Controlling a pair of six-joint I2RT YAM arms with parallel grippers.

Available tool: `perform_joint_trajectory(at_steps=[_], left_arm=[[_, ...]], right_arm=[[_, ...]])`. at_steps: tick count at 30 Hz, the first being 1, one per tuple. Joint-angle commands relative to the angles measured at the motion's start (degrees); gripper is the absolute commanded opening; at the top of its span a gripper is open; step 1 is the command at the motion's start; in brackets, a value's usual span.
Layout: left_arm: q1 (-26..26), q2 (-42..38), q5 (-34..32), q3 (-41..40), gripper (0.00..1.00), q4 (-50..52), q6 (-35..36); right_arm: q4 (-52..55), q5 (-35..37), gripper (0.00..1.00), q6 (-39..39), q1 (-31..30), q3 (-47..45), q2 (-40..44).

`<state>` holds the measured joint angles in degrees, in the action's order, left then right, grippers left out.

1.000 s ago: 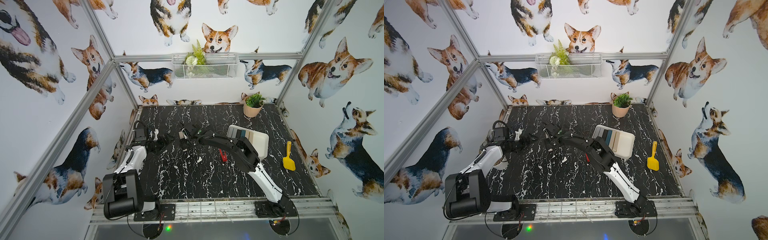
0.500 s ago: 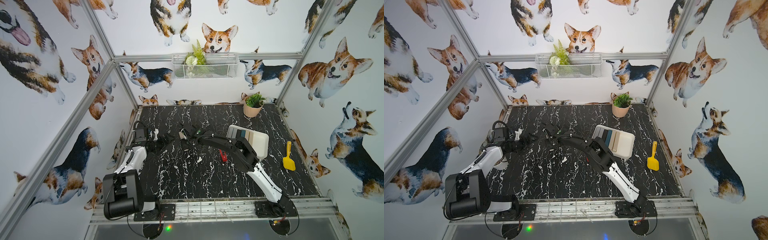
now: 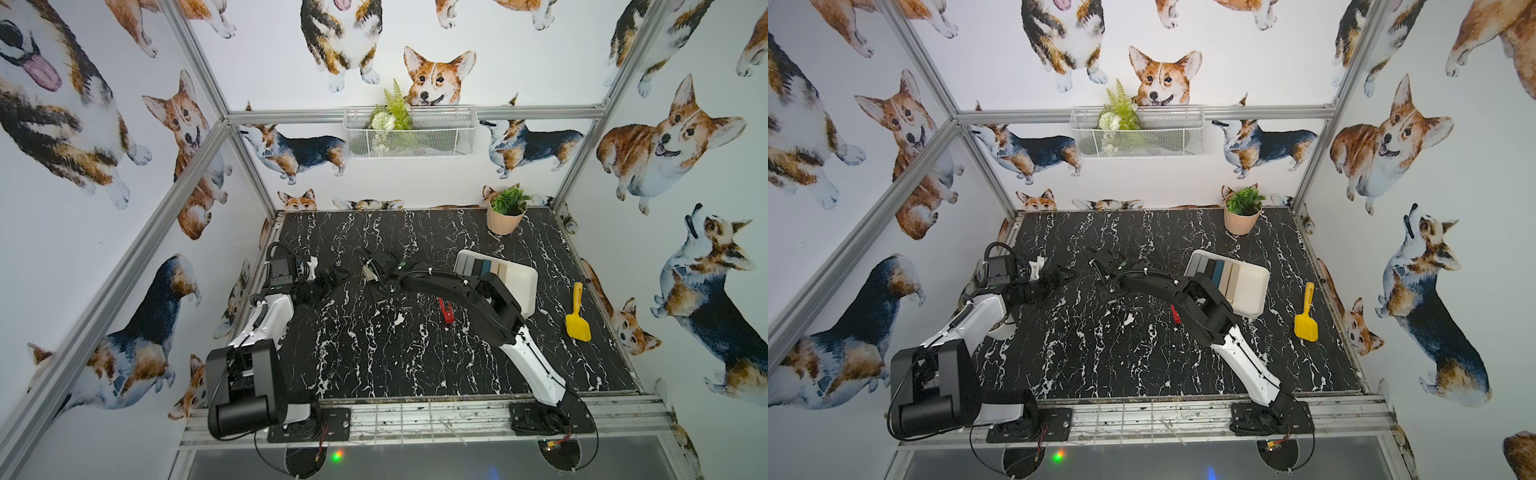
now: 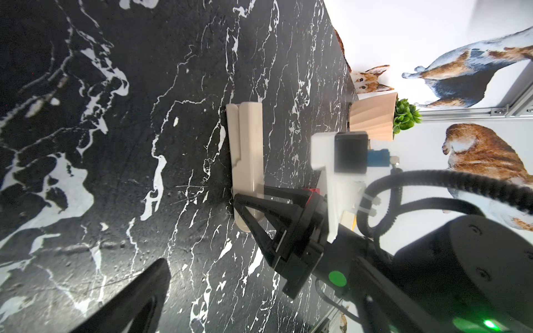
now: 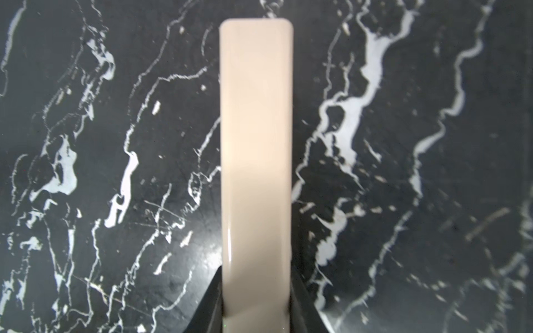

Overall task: Put the pruning pliers into the storage box
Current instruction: Pick up the pruning pliers from the center of the board.

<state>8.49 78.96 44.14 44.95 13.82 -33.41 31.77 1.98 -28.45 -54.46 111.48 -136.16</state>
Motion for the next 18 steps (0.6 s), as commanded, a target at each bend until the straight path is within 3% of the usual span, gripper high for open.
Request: perform_joint_trajectory(at_steps=[1,18], left_arm=[[-0.16,-0.30,2.99,-0.66,1.00,-4.37,-1.37],[-3.16,-0.78,6.74,-1.80,1.00,-9.86,-3.50]], right_arm=[[-1.46,1.63,0.00,-0.37,0.44,-3.53,3.08],[-9.40,3.06,0.00,-4.72,6.43,-28.27,23.96]])
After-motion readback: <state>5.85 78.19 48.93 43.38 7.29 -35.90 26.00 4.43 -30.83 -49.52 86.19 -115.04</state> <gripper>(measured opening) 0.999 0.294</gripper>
